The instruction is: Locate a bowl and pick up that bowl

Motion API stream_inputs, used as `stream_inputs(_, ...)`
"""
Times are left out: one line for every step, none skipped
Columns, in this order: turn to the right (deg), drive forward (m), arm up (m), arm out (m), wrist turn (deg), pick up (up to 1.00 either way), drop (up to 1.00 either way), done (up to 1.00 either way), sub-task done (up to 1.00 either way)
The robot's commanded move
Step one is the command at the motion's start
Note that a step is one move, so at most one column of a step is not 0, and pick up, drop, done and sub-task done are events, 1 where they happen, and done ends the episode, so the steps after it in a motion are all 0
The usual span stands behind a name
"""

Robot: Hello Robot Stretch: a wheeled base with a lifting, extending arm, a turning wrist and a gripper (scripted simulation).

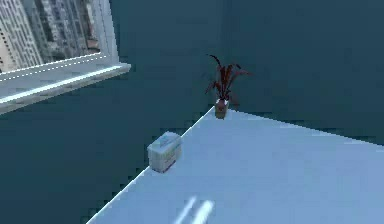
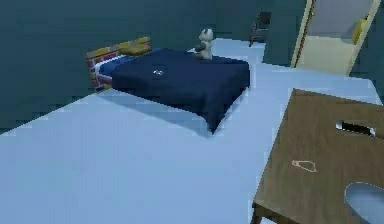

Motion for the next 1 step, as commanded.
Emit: stream_inputs(3.0, 0.00, 0.00, 0.00, 0.0, 0.00, 0.00, 0.00, 0.00)
